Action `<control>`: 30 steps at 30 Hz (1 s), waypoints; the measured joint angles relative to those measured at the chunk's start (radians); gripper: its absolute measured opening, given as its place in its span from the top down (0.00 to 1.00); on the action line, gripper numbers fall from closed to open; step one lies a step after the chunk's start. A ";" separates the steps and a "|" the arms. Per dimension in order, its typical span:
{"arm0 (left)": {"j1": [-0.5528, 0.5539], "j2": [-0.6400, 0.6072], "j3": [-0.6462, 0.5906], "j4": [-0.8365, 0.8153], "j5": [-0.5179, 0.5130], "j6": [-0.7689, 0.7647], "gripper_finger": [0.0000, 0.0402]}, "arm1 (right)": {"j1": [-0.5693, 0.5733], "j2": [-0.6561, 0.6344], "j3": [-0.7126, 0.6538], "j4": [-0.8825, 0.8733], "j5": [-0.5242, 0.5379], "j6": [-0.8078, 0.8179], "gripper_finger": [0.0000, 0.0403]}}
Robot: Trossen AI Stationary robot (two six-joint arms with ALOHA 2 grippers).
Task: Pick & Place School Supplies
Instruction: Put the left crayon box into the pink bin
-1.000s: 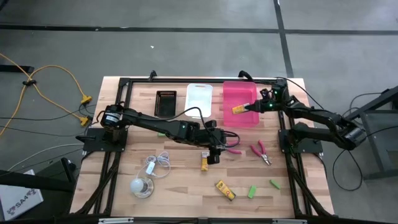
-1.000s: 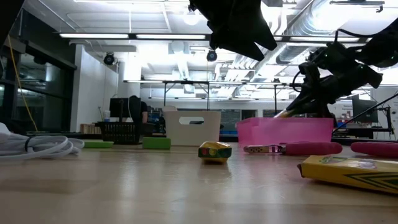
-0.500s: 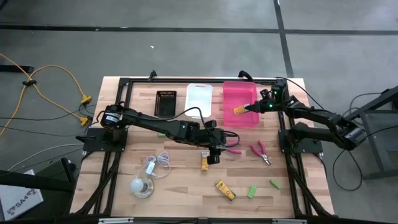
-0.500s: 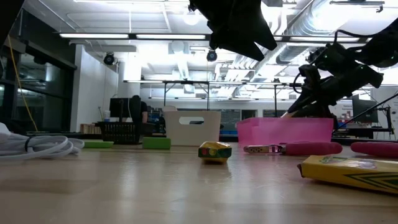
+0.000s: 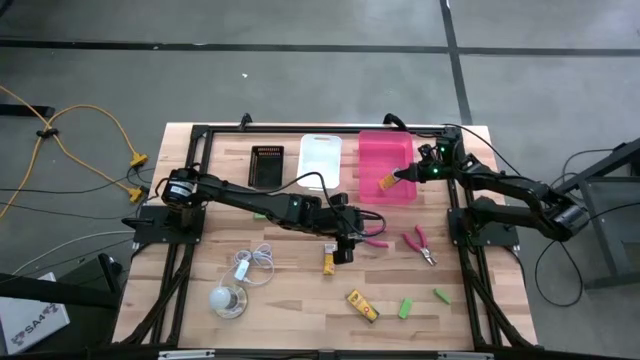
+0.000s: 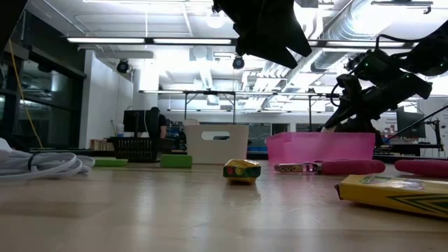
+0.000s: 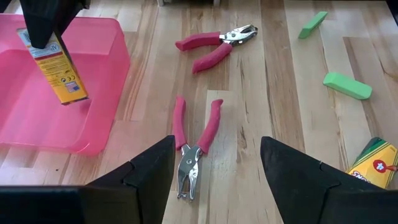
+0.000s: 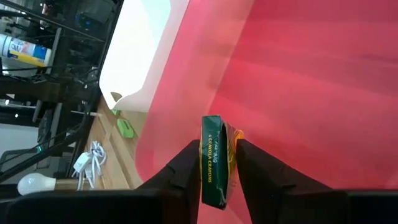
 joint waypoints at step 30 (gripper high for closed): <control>0.000 0.000 0.000 0.000 0.000 -0.008 0.43 | -0.001 0.000 0.000 0.011 0.016 -0.161 0.76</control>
